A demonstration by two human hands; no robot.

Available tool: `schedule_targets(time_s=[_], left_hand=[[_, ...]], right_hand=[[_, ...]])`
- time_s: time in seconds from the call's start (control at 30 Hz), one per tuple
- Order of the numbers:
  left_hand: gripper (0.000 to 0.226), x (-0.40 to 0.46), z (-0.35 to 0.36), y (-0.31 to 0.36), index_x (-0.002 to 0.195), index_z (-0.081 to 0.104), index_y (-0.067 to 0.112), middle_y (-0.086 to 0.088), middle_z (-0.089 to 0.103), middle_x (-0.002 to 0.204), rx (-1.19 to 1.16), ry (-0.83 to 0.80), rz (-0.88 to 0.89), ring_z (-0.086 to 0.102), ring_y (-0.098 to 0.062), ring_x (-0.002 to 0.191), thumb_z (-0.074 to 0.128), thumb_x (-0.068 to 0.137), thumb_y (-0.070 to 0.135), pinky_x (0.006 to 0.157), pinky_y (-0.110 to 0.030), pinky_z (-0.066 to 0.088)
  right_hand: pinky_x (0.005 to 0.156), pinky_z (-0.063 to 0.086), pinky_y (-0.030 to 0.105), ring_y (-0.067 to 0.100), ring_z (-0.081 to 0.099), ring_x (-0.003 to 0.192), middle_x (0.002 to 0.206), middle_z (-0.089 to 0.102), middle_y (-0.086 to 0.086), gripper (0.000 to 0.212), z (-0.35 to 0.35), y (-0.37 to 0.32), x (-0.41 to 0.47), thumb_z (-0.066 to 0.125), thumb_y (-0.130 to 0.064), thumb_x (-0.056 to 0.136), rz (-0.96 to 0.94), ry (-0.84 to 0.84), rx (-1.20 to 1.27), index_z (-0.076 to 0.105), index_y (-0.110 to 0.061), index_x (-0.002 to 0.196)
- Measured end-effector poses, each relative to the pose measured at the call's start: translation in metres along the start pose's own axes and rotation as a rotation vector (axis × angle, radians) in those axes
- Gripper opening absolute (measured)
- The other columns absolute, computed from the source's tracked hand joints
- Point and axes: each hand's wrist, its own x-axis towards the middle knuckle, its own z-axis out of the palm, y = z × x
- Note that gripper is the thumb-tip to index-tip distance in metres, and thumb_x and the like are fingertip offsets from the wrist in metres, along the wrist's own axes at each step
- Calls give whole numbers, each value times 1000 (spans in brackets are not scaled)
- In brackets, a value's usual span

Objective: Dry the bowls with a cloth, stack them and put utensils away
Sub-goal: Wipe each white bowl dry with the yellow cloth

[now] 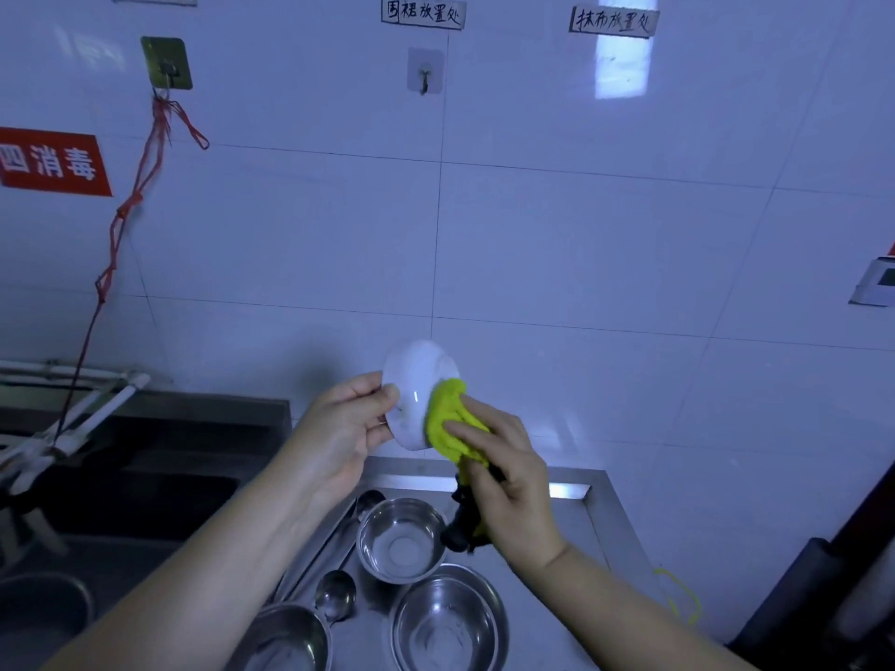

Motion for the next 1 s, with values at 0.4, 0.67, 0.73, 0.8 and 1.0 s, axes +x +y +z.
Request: schedule_targets(time_s=[0.4,0.67,0.73,0.8,1.0], left_hand=[[38,-6,-2,8,71,75,11,-2,72,72,-5,-54,4,68,-10,62,47,91,-4,56,-21,55],[23,-11,2,13,85,70,9,-3,73,76,84,-69,18,69,-12,68,50,90,-3,61,-23,56],[21,-11,6,12,85,70,11,-1,74,76,112,-55,41,69,-12,70,53,90,-1,65,-24,56],[19,-13,15,7,86,70,11,-2,73,78,90,-51,45,69,-12,71,54,89,0,67,-24,56],[33,-15,39,13,72,72,12,-6,70,71,-170,23,6,65,-15,62,50,90,-5,59,-20,55]], right_hand=[[91,46,31,7,46,115,129,51,-18,43,-16,-11,21,42,-7,83,-113,-78,-191,61,-26,115],[90,43,21,13,50,107,117,56,-14,39,-29,-7,36,41,-5,76,-64,-86,-268,62,-26,100],[88,47,32,14,55,106,113,59,-15,38,-26,-20,43,46,-4,76,66,1,-115,64,-25,102],[93,47,35,11,55,110,117,58,-18,41,-20,-34,51,49,-8,79,147,88,-33,62,-28,113],[110,28,36,20,29,137,151,31,6,48,22,-40,29,43,-19,93,-165,48,-327,43,-17,141]])
